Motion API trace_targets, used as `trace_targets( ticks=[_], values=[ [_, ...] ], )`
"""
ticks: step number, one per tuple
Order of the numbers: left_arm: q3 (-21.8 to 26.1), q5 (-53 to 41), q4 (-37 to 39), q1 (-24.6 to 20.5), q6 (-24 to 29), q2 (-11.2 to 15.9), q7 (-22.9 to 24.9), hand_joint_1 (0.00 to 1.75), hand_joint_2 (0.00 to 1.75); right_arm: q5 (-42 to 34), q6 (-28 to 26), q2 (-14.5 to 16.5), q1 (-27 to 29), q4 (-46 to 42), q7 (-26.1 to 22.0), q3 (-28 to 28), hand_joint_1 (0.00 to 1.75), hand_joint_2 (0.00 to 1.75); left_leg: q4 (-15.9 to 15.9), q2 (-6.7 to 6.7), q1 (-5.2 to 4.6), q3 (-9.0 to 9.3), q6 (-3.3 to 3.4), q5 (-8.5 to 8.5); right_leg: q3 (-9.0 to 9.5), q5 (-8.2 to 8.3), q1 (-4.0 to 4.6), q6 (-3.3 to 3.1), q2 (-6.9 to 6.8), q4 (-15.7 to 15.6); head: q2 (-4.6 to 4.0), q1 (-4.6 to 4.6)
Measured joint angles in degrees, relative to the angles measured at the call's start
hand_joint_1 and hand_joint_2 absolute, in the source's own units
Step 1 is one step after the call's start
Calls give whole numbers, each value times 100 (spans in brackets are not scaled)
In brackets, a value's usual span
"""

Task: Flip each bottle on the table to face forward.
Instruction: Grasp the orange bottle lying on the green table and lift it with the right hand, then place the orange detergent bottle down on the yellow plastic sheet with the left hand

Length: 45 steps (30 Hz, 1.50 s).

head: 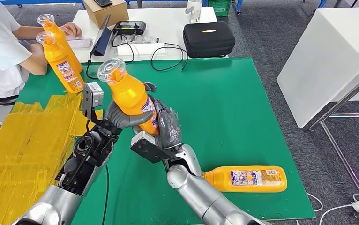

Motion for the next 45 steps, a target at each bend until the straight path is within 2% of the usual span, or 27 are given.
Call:
trace_targets(
  ticks=[5,6,9,10,15,19,23,25,27,31,34,38,40,45],
  values=[
    [19,-63,-115,58,109,-5,0,175,175,48,6,0,0,-2,-123,-56,175,175,0,0,0,0,0,0,0,0,-1,0,0,0,0,0],
    [20,-66,-131,63,120,-9,0,175,175,70,13,0,4,-10,-140,-83,168,175,0,0,0,0,0,0,0,0,-1,0,0,0,0,0],
    [22,-71,-164,66,147,-29,2,175,175,154,32,0,43,-86,-177,-167,37,175,0,-1,0,0,0,0,1,0,-1,0,0,0,0,0],
    [24,-72,-174,66,155,-37,2,175,175,197,36,0,73,-133,-182,-198,0,175,0,-2,0,0,0,0,1,0,-1,0,0,0,0,0],
    [69,-90,-266,54,318,-65,-3,175,175,451,222,-66,392,-718,-154,-363,0,175,0,-3,0,-2,0,0,1,0,-1,0,-1,0,0,2],
    [292,-212,-301,-21,686,-62,-15,175,175,643,456,-150,749,-1474,-94,-376,0,175,0,-1,1,-3,-1,-2,-3,0,1,0,2,0,0,-4],
    [439,-280,-307,-71,773,-56,-4,175,175,703,544,-207,932,-1969,-72,-336,0,175,-1,-7,5,-4,-5,0,-2,-2,5,-3,-3,0,0,-6],
    [511,-398,-305,-83,946,-55,-22,175,175,636,631,-216,1009,-2143,-72,-301,0,175,-1,-2,4,-4,-6,0,-2,-1,5,-3,-1,0,0,-10],
    [597,-713,-314,-81,1340,-37,-117,175,175,404,906,-257,1099,-2370,-13,-295,0,175,-1,-3,4,-5,-6,0,-1,0,5,-3,-1,0,0,-9],
    [879,-1942,-379,-21,2523,97,-364,175,175,-79,1621,-463,1316,-3049,170,-365,0,175,-1,-2,4,-5,-6,0,-2,0,4,-2,-1,0,-1,-9],
    [1099,-3357,-396,29,3597,260,-462,175,175,-545,2106,-656,1458,-3535,185,-525,0,175,-1,-7,4,-6,-6,0,-2,-1,4,-2,-3,0,0,-9],
    [1297,-5776,-87,76,4817,735,-302,175,175,-1219,2658,-1026,1685,-4221,76,-889,0,175,-2,-2,4,-6,-6,-1,-2,-2,4,-2,-1,0,0,-9],
    [1382,-6540,190,115,5146,996,-251,175,175,-1429,2857,-1211,1780,-4483,38,-1098,0,175,-2,1,4,-5,-6,-1,-4,-1,4,-3,1,-1,0,-10],
    [1532,-6879,594,194,5272,1311,-239,175,175,-1528,2997,-1435,1888,-4823,22,-1364,0,175,-2,-4,4,-6,-8,0,-4,-1,4,-3,0,-1,0,-9]
  ],
)
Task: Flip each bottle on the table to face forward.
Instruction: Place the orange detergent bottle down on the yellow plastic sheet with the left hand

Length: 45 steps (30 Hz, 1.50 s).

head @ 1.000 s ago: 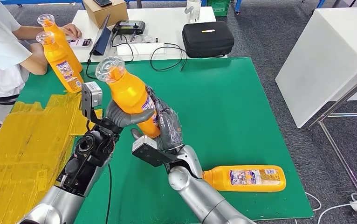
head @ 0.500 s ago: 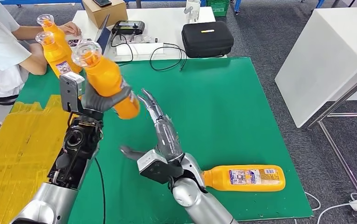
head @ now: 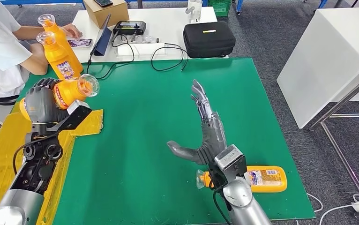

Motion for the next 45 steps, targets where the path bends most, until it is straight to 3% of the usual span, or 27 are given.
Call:
trace_targets(
  ticks=[2,7,14,20,28,29,32,33,38,45],
  values=[
    [10,-326,95,7,9,60,200,175,175,-16,10,-46,17,-63,0,-36,0,175,0,0,0,0,0,0,2,0,0,0,0,0,0,1],
    [10,-2232,473,71,23,427,1218,175,175,-202,26,-295,87,-201,4,-216,0,175,0,7,-1,0,0,-1,-1,0,-1,0,3,0,-1,0],
    [-81,-3142,1622,115,-85,1021,1911,175,175,-310,-39,-576,303,-530,-110,-661,0,175,-1,9,0,0,-6,-6,-7,-1,0,-1,9,0,0,0],
    [-174,-3178,2473,61,-523,1202,1990,175,175,-317,-65,-650,324,-615,-111,-798,0,175,-1,9,0,-1,-8,-6,-7,-1,0,-1,12,0,0,0],
    [-209,-3110,2954,-40,-877,1179,1790,175,175,-303,-60,-657,269,-579,-110,-801,0,175,-1,4,-4,1,-7,-7,3,-1,-4,-1,8,-1,0,0],
    [-209,-3090,2987,-55,-884,1167,1775,166,175,-302,-57,-657,261,-569,-110,-799,0,175,-2,3,-4,3,-7,-7,5,-1,-4,-1,7,-1,0,0],
    [-198,-2961,3060,-96,-938,1137,1656,37,175,-302,-43,-657,246,-542,-109,-797,0,175,-2,1,-3,9,-7,-7,11,-1,-4,-1,5,-1,0,-2],
    [-184,-2879,3078,-105,-977,1120,1570,2,175,-302,-36,-656,243,-532,-108,-797,0,175,-2,-1,-3,12,-8,-7,13,-1,-3,-1,3,-1,0,-3],
    [-39,-2550,3122,-133,-1153,1003,1186,0,175,-301,1,-652,200,-470,-97,-796,0,175,-4,-25,-3,18,-10,-3,26,-4,-3,-2,-20,-1,-1,-2],
    [145,-2384,3145,-179,-1273,887,1013,0,175,-302,18,-645,100,-359,-59,-794,0,175,-4,-52,-4,20,-3,9,36,-5,-5,-1,-45,-1,0,-2]
  ],
)
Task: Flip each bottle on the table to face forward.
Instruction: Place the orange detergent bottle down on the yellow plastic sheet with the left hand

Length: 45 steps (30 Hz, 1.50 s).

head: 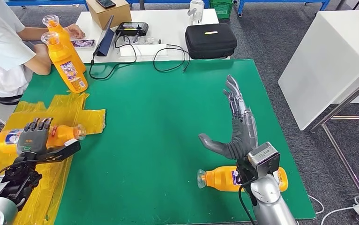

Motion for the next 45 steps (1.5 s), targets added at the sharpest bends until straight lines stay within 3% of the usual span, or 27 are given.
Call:
trace_targets(
  ticks=[31,38,42,45],
  values=[
    [113,47,3,-10,-32,-72,-114,0,175,-21,23,40,-69,195,15,0,0,175,0,-12,-1,2,-1,6,5,1,-2,0,-8,0,0,0],
    [319,572,-2,-4,421,-209,-720,0,175,-46,61,85,-88,265,17,-10,0,175,1,-10,0,0,-2,7,-1,2,-2,1,-7,0,-1,2],
    [545,1368,-174,4,773,-414,-1474,0,175,-50,52,90,-62,268,17,-34,0,175,3,11,0,-7,-2,7,-16,6,-3,2,-2,0,0,3],
    [695,2255,-593,7,724,-600,-2062,0,175,-34,16,91,-3,268,22,-81,0,175,5,16,-1,-13,-2,7,-21,7,-5,2,-1,0,0,1]
  ],
)
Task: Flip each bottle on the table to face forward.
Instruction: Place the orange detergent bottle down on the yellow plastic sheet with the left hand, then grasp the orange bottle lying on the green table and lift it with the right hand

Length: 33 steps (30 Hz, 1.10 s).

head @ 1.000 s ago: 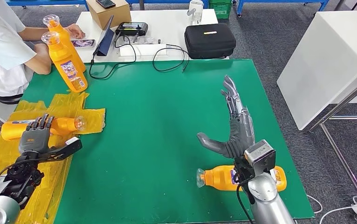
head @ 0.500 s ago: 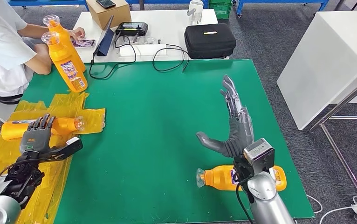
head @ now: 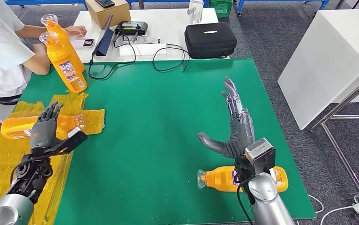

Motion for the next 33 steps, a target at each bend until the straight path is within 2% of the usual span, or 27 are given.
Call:
trace_targets(
  ticks=[4,11,16,19,23,25,28,33],
  values=[
    [34,1128,-1117,157,-332,-270,-257,0,175,106,-47,16,100,-12,33,-84,0,175,0,5,0,-6,0,-2,-6,0,1,0,4,0,-1,1],
    [-148,2137,-3310,535,-818,-589,12,0,175,308,-150,113,196,-30,86,-227,0,175,0,13,1,-8,-2,-5,-10,-1,4,0,10,0,0,0],
    [-246,2443,-4191,737,-1074,-699,56,0,175,419,-169,168,222,-45,142,-307,0,175,-1,15,3,-7,-2,-5,-9,-1,8,-1,16,0,0,1],
    [-267,2678,-4429,843,-1246,-759,-4,0,175,899,-253,150,218,-45,262,-306,0,175,-1,16,3,-7,-2,-5,-9,0,8,-1,16,0,-1,0],
    [-268,3180,-4691,1017,-1712,-873,-117,0,175,2458,-93,-211,147,-29,659,-88,0,175,-1,13,1,-8,-2,-6,-8,-1,6,0,15,-1,-1,-1],
    [-268,3287,-4793,1098,-1834,-942,-140,0,175,2872,89,-499,118,1,749,59,0,175,-1,6,0,-11,-1,-6,-8,-1,3,0,13,-1,-1,0],
    [-268,3331,-4890,1178,-1876,-1013,-152,0,175,3026,182,-815,102,42,789,186,0,175,-1,4,-5,-15,0,-6,-8,-1,-3,1,10,-1,-1,0],
    [-268,3383,-4965,1206,-1940,-1083,-154,0,175,3113,311,-1119,62,66,834,333,0,175,0,6,-5,-14,0,-7,-11,0,-4,2,11,-2,0,-3]
  ],
)
